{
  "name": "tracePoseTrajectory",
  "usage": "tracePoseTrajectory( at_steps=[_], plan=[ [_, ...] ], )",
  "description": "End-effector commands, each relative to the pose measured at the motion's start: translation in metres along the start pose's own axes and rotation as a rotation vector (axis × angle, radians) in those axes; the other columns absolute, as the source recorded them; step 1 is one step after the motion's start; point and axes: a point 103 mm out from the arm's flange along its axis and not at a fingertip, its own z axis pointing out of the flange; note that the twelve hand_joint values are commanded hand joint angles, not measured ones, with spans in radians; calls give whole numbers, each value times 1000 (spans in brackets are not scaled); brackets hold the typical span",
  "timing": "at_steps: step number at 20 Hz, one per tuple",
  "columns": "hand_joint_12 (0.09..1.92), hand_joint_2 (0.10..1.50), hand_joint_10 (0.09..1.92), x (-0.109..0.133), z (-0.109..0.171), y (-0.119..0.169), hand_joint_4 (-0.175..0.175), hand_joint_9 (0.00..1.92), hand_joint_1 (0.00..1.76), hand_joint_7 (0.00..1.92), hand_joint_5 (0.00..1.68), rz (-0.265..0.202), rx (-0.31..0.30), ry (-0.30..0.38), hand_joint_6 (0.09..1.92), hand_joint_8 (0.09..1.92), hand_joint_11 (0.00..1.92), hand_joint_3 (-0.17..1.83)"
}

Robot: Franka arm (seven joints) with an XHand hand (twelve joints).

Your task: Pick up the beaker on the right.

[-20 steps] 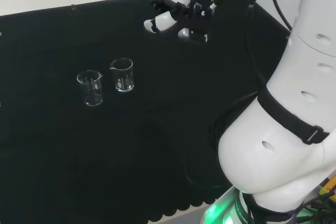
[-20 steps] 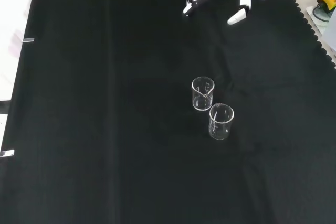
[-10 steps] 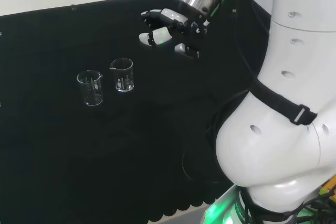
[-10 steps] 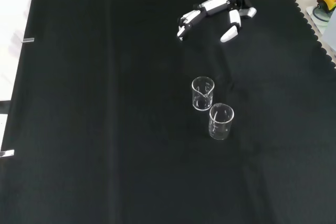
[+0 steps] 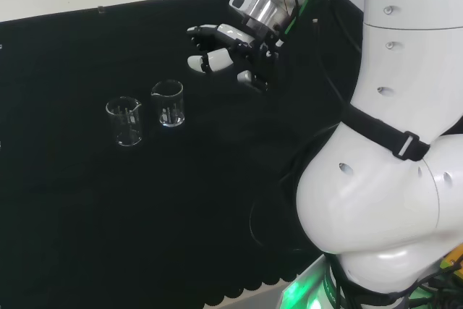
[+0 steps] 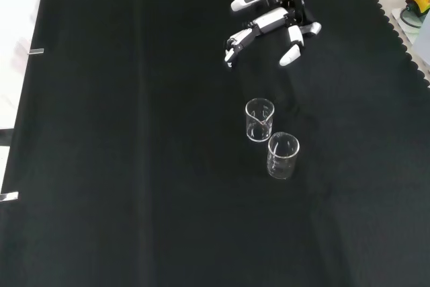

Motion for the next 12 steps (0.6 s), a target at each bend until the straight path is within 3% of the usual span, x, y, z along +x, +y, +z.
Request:
tracePoseTrajectory(
  at_steps=[1, 12],
  plan=[
    [1201, 355, 671, -7, 14, 6, -75, 309, 764, 229, 305, -35, 44, 37, 87, 659, 0, 1101],
    [1205, 347, 661, -19, 44, 15, -60, 307, 837, 199, 269, -83, 120, 98, 87, 637, 0, 1105]
  ],
)
